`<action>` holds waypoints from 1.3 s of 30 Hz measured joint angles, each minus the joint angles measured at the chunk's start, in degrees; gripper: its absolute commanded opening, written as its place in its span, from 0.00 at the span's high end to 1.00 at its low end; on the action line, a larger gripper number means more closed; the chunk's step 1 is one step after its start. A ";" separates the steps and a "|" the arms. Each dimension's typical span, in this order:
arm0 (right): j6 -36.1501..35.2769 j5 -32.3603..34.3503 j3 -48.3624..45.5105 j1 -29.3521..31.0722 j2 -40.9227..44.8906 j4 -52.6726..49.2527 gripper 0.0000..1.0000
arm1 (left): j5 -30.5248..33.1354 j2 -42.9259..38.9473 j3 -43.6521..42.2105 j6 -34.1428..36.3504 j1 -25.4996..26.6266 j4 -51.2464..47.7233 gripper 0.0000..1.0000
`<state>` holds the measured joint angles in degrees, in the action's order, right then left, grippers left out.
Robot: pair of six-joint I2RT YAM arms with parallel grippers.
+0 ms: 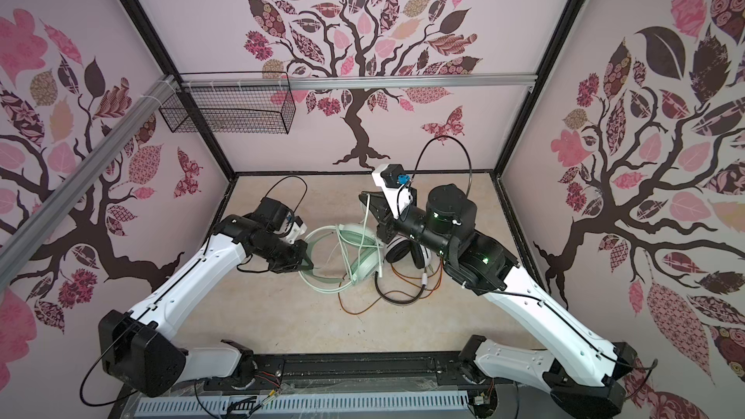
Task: Wrap the headphones
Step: 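Raise the mint cable high above the headset with the right gripper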
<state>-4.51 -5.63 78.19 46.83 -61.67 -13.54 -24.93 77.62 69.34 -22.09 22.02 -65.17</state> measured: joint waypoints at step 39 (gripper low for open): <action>-4.98 4.04 29.70 6.58 -29.31 -11.89 1.00 | 6.43 0.98 -0.15 0.13 5.60 2.71 1.00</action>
<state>-9.50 -1.58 107.90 53.41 -90.98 -25.43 -18.50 78.61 69.19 -21.96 27.62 -62.46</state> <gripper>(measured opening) 0.061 0.073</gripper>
